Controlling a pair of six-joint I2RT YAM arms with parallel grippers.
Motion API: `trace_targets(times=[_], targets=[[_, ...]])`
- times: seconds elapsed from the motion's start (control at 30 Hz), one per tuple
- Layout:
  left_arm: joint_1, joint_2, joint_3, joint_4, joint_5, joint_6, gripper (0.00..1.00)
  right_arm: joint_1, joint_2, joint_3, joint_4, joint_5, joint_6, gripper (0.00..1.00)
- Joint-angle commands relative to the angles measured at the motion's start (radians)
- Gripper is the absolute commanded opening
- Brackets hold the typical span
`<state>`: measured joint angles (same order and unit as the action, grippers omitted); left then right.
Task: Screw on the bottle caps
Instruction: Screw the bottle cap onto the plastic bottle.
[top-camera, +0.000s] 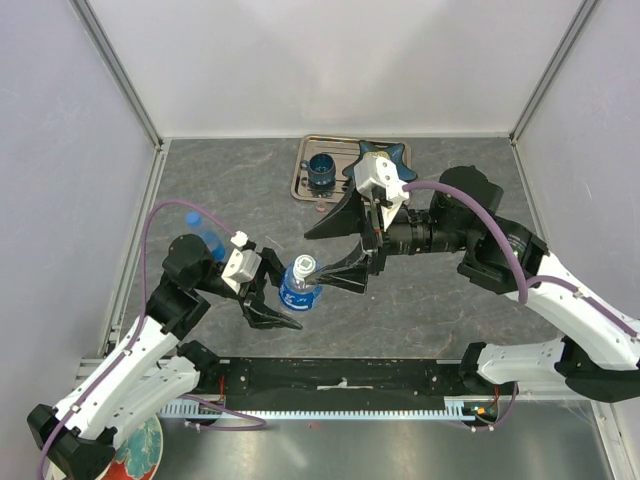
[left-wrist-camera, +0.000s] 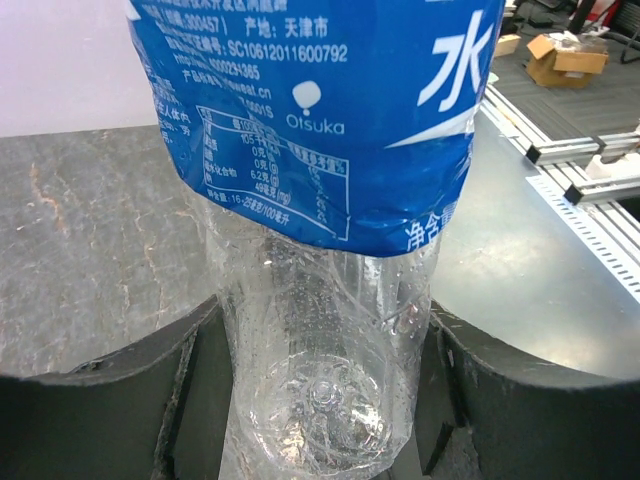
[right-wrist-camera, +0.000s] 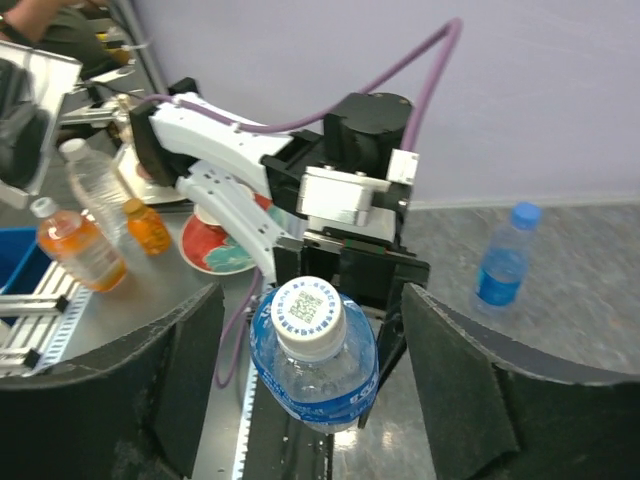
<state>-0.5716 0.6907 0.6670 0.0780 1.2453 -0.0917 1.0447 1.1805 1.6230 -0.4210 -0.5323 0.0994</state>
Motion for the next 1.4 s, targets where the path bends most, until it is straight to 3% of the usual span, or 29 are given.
trace_targets(times=[0.0,0.73,0.83,1.0,1.17,1.27,1.37], targets=[[-0.005,0.003,0.046,0.026,0.089,-0.048,0.02,-0.020,0.014,-0.002,0.146,-0.201,0.016,0.75],[-0.005,0.006,0.052,0.026,0.078,-0.062,0.02,-0.043,0.045,-0.083,0.229,-0.284,0.069,0.57],[-0.005,0.006,0.049,0.028,0.071,-0.063,0.02,-0.048,0.038,-0.094,0.237,-0.291,0.072,0.48],[-0.005,0.001,0.046,0.028,0.056,-0.063,0.02,-0.055,0.031,-0.124,0.264,-0.294,0.088,0.23],[-0.004,-0.003,0.043,0.020,0.016,-0.040,0.02,-0.060,0.010,-0.161,0.266,-0.244,0.092,0.10],[-0.004,-0.006,0.045,0.000,-0.065,0.023,0.02,-0.072,-0.001,-0.189,0.217,-0.129,0.091,0.00],[-0.002,-0.013,0.042,-0.012,-0.210,0.078,0.02,-0.074,0.010,-0.193,0.124,0.087,0.077,0.00]])
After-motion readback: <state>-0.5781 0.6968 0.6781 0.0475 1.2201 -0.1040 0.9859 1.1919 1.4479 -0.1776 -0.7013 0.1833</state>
